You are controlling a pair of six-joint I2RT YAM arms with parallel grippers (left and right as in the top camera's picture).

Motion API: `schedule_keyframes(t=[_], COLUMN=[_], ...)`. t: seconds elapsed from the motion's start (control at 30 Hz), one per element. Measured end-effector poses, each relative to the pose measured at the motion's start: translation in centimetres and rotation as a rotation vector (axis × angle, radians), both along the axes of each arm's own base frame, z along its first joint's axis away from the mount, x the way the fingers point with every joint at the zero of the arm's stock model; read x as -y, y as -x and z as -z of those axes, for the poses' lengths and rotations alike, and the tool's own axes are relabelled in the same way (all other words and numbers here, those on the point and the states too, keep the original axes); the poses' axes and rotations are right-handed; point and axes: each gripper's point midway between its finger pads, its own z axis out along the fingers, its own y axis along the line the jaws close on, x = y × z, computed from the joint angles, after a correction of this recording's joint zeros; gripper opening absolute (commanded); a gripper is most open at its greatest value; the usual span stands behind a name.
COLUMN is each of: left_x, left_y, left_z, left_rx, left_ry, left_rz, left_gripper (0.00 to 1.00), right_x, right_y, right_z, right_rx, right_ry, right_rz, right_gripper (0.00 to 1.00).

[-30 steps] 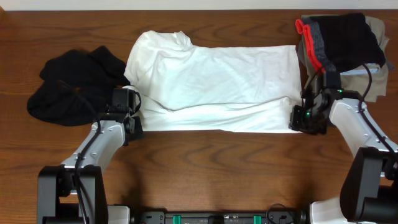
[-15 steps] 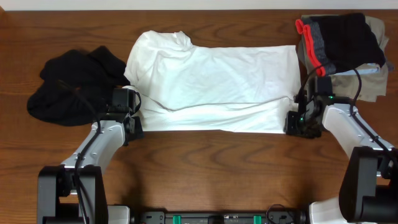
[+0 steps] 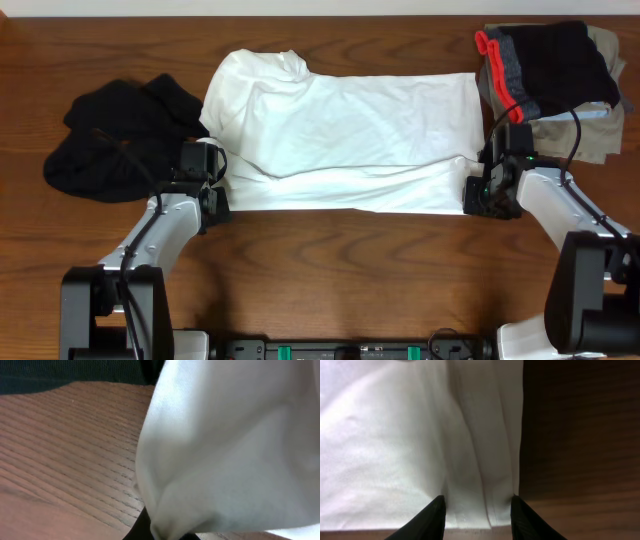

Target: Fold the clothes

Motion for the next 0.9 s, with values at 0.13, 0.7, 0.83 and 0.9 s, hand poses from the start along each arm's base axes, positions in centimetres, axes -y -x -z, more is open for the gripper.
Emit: schedule_keyframes(t=[0.13,0.7,0.83,0.9], left_x=[0.0,-0.2,-0.3,-0.4], left_y=[0.0,2.6,4.5,5.4], left_z=[0.0,0.4,0.6,0.5], left_rx=[0.000,-0.110,-0.187,-0.225], left_ry=[0.000,-0.009,-0.014,-0.021], left_rz=[0.000,-0.001,-0.001,-0.001], left_gripper=[0.06,0.06,0.06,0.06], right_x=[-0.4,-0.4,0.9,1.4], right_y=[0.0,1.8,2.7,3.1], right_z=[0.5,0.7,0.7,0.7], right_rx=[-0.008,-0.083,-0.116,-0.129], right_ry=[-0.006,-0.008,-0.023,-0.034], right_rz=[0.002,0.017,0.074,0.099], right_gripper=[0.31,0.01,0.01,0.01])
